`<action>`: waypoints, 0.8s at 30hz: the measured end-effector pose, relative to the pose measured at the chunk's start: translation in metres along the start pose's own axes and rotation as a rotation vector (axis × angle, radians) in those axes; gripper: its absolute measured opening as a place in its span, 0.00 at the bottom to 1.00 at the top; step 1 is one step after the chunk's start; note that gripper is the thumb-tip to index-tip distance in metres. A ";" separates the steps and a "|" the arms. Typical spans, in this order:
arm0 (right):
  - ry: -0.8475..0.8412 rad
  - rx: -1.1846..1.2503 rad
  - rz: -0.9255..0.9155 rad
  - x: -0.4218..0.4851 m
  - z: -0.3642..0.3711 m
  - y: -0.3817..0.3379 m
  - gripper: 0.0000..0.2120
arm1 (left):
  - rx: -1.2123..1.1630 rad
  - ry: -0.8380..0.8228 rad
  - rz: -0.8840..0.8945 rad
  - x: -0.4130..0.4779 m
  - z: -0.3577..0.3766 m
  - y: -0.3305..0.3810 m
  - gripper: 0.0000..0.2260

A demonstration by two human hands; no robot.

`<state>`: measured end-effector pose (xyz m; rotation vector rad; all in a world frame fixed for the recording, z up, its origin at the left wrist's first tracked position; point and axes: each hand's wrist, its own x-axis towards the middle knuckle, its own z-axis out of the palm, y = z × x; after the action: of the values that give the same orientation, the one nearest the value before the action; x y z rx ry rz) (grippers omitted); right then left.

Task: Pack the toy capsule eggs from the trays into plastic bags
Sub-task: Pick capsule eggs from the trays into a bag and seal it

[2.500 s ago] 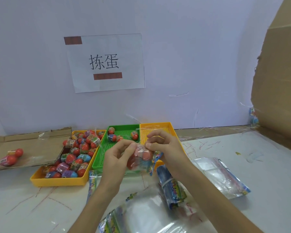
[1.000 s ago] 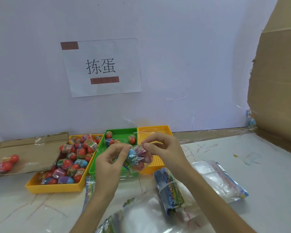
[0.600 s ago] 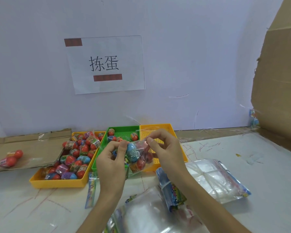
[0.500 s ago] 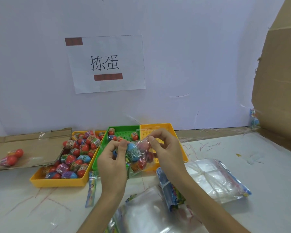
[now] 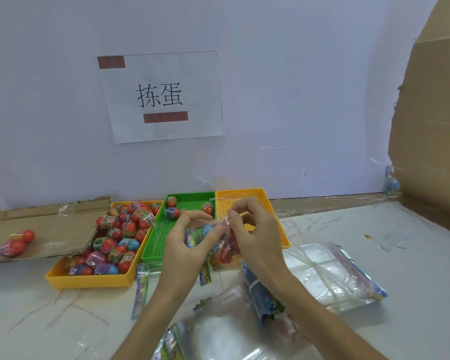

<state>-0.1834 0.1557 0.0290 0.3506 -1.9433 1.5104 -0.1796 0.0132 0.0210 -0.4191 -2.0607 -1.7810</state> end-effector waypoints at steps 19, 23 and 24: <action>-0.180 0.038 -0.001 0.000 0.005 0.005 0.12 | 0.066 0.285 0.106 -0.002 0.002 -0.005 0.10; -0.318 0.234 0.247 0.005 -0.002 0.001 0.13 | 0.022 0.290 0.086 -0.002 0.001 -0.009 0.10; -0.340 0.225 0.245 0.005 -0.004 0.000 0.10 | 0.014 0.288 0.080 -0.001 0.000 -0.009 0.10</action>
<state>-0.1863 0.1606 0.0326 0.5096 -2.1405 1.9413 -0.1831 0.0122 0.0123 -0.2227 -1.8298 -1.6706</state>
